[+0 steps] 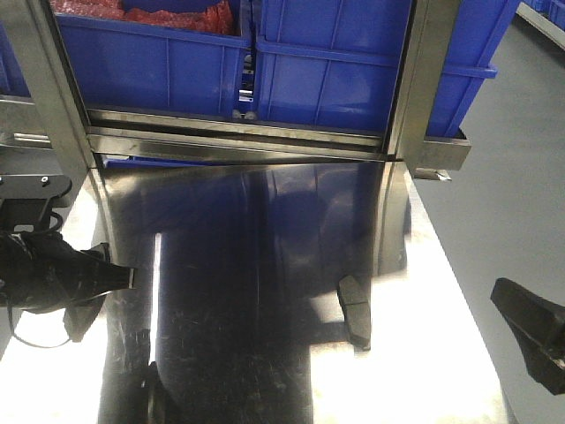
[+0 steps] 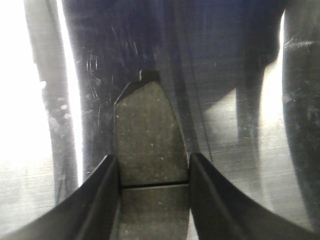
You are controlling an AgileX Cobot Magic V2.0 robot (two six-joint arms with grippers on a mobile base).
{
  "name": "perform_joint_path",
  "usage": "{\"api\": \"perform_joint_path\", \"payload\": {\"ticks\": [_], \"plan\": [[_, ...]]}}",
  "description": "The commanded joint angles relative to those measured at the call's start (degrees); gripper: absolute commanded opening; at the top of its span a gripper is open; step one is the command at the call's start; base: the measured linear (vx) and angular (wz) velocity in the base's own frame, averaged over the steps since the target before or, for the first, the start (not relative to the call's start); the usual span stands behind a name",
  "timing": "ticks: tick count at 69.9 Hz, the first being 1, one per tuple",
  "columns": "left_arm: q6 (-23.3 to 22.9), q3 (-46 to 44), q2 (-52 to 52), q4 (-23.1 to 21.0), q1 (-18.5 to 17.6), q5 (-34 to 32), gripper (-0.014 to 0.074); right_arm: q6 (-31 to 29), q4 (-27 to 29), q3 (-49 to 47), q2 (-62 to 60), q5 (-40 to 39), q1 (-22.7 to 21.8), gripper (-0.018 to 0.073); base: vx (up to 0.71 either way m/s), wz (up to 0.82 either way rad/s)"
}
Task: Move and align brake pads A on conveyor
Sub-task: 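Lower the right gripper over the other brake pad and close on it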
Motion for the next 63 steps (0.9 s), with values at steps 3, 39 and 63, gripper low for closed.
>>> {"api": "perform_joint_path", "payload": {"ticks": [3, 39, 63], "plan": [[-0.1, -1.3, -1.8, 0.5, -0.3, -2.9, 0.0057, -0.7, -0.9, -1.7, 0.5, -5.7, -0.3, 0.0705, 0.00, 0.00], [-0.1, -1.3, -1.8, 0.5, -0.3, -2.9, 0.0057, -0.6, -4.3, -17.0, 35.6, 6.5, -0.3, 0.0658, 0.00, 0.00], [-0.1, -1.3, -1.8, 0.5, -0.3, -2.9, 0.0057, 3.0, -3.6, -27.3, 54.7, 6.4, -0.2, 0.0645, 0.00, 0.00]]}}
